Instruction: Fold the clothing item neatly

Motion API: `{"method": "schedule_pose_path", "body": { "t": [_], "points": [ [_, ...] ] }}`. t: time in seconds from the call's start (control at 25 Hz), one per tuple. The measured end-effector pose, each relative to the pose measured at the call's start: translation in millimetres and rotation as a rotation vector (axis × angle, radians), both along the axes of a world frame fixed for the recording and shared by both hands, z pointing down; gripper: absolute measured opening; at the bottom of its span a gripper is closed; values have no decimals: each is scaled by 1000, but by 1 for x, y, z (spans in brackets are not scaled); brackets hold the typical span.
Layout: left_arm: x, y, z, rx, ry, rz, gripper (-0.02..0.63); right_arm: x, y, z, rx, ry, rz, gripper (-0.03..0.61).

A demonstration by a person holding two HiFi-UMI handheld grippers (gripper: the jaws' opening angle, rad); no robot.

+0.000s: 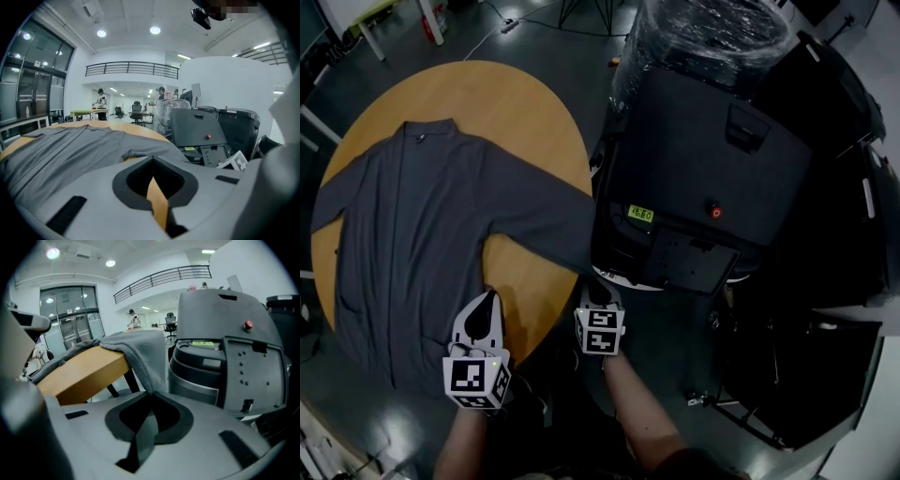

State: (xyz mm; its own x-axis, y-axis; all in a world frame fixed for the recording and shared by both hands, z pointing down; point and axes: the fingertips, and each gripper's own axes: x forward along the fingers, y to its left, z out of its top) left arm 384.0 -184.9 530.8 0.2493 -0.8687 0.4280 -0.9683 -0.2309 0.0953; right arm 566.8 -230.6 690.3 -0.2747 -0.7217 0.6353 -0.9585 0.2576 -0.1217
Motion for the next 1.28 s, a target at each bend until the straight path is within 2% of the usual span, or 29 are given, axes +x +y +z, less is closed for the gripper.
{"method": "schedule_pose_path", "body": {
  "t": [0.36,0.56,0.76,1.0,1.28],
  "points": [
    [-5,3,-20,46,-20,18,8,38,-2,-50,99,22,112,11],
    [-29,9,-44,84,-16,3,8,43,-6,-90,172,70,137,10],
    [-65,13,-66,129,-9,11,8,30,-17,-137,253,155,117,9],
    [-136,7,-91,197,18,55,8,-9,-25,-200,364,234,159,11],
    [-268,7,-115,239,18,98,8,-99,-26,-275,483,287,188,10]
  ]
}}
